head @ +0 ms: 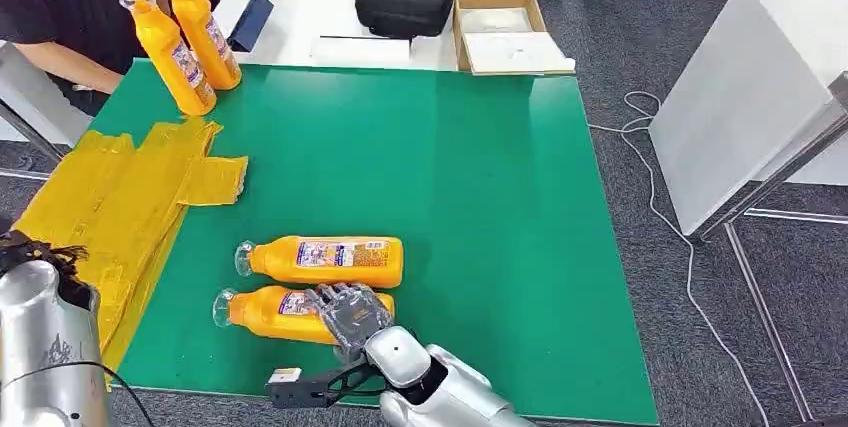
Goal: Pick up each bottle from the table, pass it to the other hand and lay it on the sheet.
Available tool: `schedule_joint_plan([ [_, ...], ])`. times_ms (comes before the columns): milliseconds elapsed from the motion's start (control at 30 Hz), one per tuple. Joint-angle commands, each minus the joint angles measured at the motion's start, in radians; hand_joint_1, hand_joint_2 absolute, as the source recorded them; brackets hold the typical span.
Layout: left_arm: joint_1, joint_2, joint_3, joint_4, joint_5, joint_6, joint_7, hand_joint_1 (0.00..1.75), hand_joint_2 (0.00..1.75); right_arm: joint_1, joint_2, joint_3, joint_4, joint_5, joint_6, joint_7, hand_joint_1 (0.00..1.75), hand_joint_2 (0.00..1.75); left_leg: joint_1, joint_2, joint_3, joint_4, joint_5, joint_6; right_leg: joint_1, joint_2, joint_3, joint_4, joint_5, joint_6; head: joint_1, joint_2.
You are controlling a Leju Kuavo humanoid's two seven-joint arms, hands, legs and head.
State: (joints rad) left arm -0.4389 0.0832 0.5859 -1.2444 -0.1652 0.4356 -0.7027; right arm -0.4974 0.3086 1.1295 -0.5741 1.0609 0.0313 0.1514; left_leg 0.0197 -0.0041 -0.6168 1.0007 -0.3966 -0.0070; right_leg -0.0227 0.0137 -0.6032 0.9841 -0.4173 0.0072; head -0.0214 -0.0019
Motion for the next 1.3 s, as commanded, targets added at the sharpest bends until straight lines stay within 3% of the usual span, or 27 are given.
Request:
schedule_joint_plan([
  [33, -0.016, -0.039, 0.020, 0.000, 0.030, 0.013, 0.005, 0.00, 0.00, 0.017, -0.036, 0.050, 0.123, -0.005, 0.019, -0.016, 1.71, 1.75, 0.000, -0.003, 0.003, -0.002, 0.001, 0.001, 0.000, -0.004, 0.005, -0.002, -0.001, -0.001, 0.000, 0.000],
  [267, 0.012, -0.046, 0.052, -0.040, 0.036, 0.003, 0.005, 0.00, 0.00, 0.019, -0.021, 0.007, 0.115, -0.055, 0.036, -0.046, 1.75, 1.75, 0.000, -0.002, 0.005, -0.003, 0.000, 0.001, 0.000, -0.004, 0.007, -0.003, -0.001, -0.001, 0.000, 0.000],
  [400, 0.002, -0.060, 0.050, -0.020, 0.036, -0.048, 0.005, 0.00, 0.00, -0.013, -0.017, -0.159, 0.034, -0.264, 0.135, -0.202, 1.75, 1.75, 0.000, -0.002, 0.004, -0.002, 0.000, 0.001, 0.000, -0.004, 0.006, -0.002, 0.000, -0.001, 0.000, 0.000],
  [600, 0.000, -0.065, 0.047, -0.017, 0.031, -0.051, 0.005, 0.00, 0.00, -0.028, -0.024, -0.176, 0.009, -0.282, 0.161, -0.206, 1.75, 1.75, 0.000, -0.002, 0.006, -0.002, 0.001, 0.000, 0.000, -0.004, 0.007, -0.002, 0.000, -0.002, 0.000, 0.000],
  [667, 0.002, -0.071, 0.047, 0.002, 0.027, -0.102, 0.005, 0.00, 0.00, -0.001, -0.046, -0.230, -0.087, -0.328, 0.147, -0.210, 1.75, 1.75, 0.000, -0.003, 0.006, -0.002, 0.001, 0.001, 0.001, -0.006, 0.008, -0.003, 0.000, -0.003, 0.000, 0.000],
  [867, 0.031, -0.151, 0.073, -0.066, 0.026, -0.337, 0.071, 0.00, 0.00, 0.012, -0.145, -0.399, -0.545, -0.406, 0.317, -0.158, 1.75, 1.75, 0.000, -0.003, 0.003, 0.001, 0.000, 0.001, 0.000, -0.005, 0.005, 0.000, -0.001, -0.001, 0.000, 0.000],
  [900, 0.047, -0.158, 0.070, -0.082, 0.047, -0.382, 0.088, 0.00, 1.75, 0.009, -0.153, -0.409, -0.585, -0.407, 0.326, -0.152, 1.75, 1.75, 0.000, -0.002, 0.000, 0.001, 0.000, 0.001, 0.000, -0.003, 0.002, 0.000, 0.000, -0.001, 0.000, 0.000],
  [1067, 0.128, -0.165, 0.011, -0.155, 0.131, -0.534, 0.156, 0.00, 1.75, -0.036, -0.150, -0.434, -0.668, -0.430, 0.325, -0.141, 1.75, 1.75, 0.000, -0.001, -0.002, 0.001, -0.001, 0.002, 0.000, -0.003, 0.004, 0.000, -0.002, -0.001, 0.000, 0.000],
  [1200, 0.205, -0.139, -0.149, -0.179, 0.279, -0.628, 0.202, 0.00, 1.75, -0.095, -0.144, -0.474, -0.628, -0.483, 0.286, -0.127, 1.75, 1.75, -0.001, -0.001, -0.002, 0.001, -0.001, 0.001, 0.000, -0.003, 0.004, 0.001, -0.002, -0.001, 0.000, 0.000],
  [1300, 0.224, -0.099, -0.264, -0.177, 0.319, -0.595, 0.196, 0.00, 1.75, -0.123, -0.136, -0.490, -0.606, -0.506, 0.282, -0.118, 1.75, 1.75, -0.001, -0.004, -0.003, 0.002, 0.000, 0.001, 0.000, -0.006, 0.000, 0.002, -0.002, -0.001, 0.000, 0.000],
])
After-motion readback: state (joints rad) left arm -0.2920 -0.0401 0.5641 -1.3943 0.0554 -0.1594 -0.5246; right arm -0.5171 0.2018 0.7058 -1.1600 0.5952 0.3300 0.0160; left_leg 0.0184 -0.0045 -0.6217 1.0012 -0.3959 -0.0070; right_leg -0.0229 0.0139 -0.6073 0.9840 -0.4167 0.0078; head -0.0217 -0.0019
